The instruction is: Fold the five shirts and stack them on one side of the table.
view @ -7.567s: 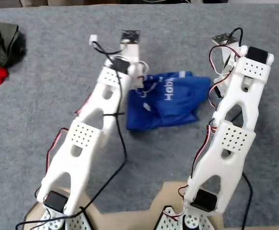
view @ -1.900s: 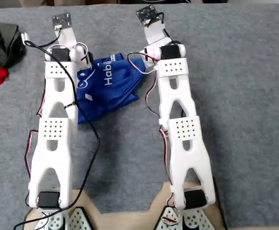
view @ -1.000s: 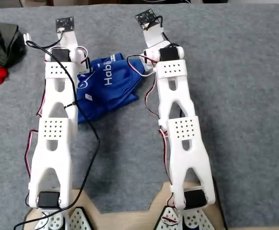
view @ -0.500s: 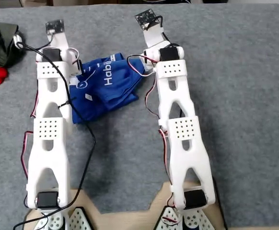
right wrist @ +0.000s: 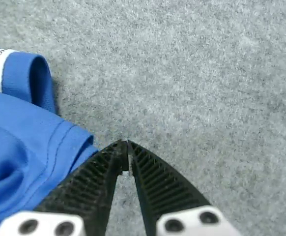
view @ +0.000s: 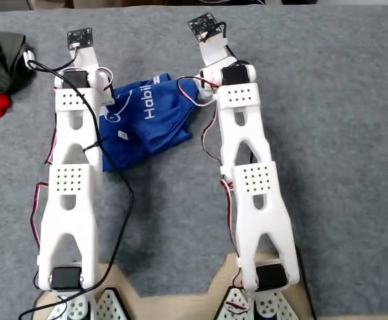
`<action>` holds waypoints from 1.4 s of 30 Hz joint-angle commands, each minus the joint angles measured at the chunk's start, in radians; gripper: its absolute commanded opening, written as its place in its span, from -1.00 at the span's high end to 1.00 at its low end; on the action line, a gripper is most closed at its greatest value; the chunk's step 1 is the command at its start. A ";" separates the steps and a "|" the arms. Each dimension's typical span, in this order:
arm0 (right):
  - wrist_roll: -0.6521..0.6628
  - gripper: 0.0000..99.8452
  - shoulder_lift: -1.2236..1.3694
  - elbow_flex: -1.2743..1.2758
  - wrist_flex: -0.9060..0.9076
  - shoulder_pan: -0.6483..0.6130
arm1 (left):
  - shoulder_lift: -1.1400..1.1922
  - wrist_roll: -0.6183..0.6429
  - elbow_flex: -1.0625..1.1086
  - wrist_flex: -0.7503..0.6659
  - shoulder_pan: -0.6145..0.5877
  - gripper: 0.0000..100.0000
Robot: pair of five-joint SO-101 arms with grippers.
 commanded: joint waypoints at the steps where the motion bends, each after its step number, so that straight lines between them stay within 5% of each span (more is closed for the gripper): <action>1: -0.011 0.98 -0.007 -0.044 -0.018 0.007 | -0.016 0.002 -0.014 -0.015 -0.003 0.96; 42: -0.003 0.98 0.018 -0.048 -0.012 -0.019 | -0.048 0.195 -0.123 -0.052 -0.130 0.96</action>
